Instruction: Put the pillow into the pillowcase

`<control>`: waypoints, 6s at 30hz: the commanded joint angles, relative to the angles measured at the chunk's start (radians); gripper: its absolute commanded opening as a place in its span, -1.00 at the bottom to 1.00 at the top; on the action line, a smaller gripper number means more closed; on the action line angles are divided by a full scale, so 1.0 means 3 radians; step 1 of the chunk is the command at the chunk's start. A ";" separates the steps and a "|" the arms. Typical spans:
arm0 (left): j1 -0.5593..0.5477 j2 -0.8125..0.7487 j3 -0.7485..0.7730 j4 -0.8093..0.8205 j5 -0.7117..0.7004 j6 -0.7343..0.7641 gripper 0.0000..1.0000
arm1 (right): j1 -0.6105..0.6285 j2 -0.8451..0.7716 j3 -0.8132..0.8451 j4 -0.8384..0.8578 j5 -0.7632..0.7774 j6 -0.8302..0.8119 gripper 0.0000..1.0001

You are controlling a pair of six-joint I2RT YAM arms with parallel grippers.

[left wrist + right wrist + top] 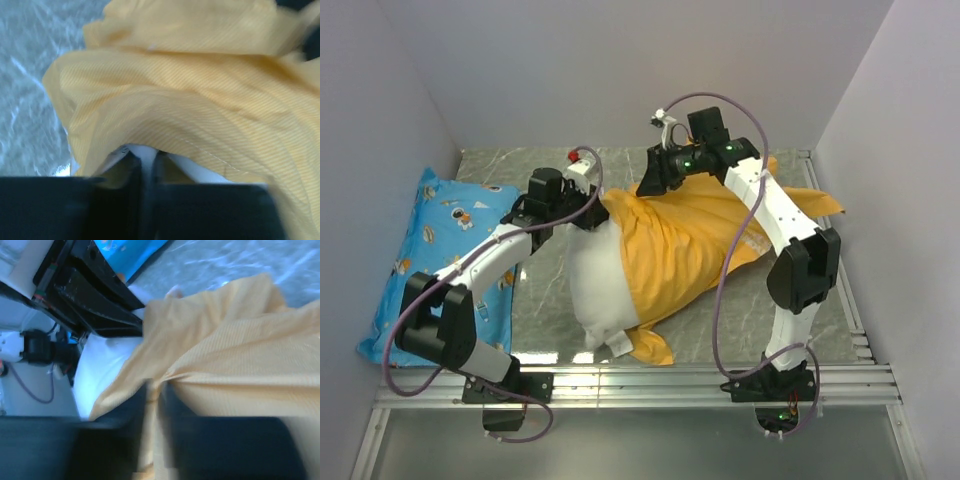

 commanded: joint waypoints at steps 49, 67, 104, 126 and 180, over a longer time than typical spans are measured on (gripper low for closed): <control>-0.0520 -0.0135 -0.0434 -0.0470 0.0153 0.0136 -0.99 | -0.1812 -0.0679 -0.2518 0.2046 0.0763 0.1400 0.60; -0.0229 0.0146 -0.0184 0.0143 0.0399 -0.0958 -0.99 | -0.1087 -0.1061 -0.2661 0.0823 -0.0403 0.0146 -1.00; -0.0019 0.0412 0.0185 0.0450 0.0879 -0.1919 -0.99 | -0.0033 -0.1273 -0.2882 0.0289 0.1846 -0.0409 0.87; -0.0064 0.0602 0.0471 0.0144 -0.0373 -0.2161 -0.99 | 0.0633 -0.0469 -0.0442 -0.2483 -0.1773 -0.2485 -1.00; 0.1171 0.0269 -0.0041 -0.1200 0.1554 0.0103 0.47 | 0.0731 -0.1834 -0.0972 -0.0264 0.0924 -0.0466 0.96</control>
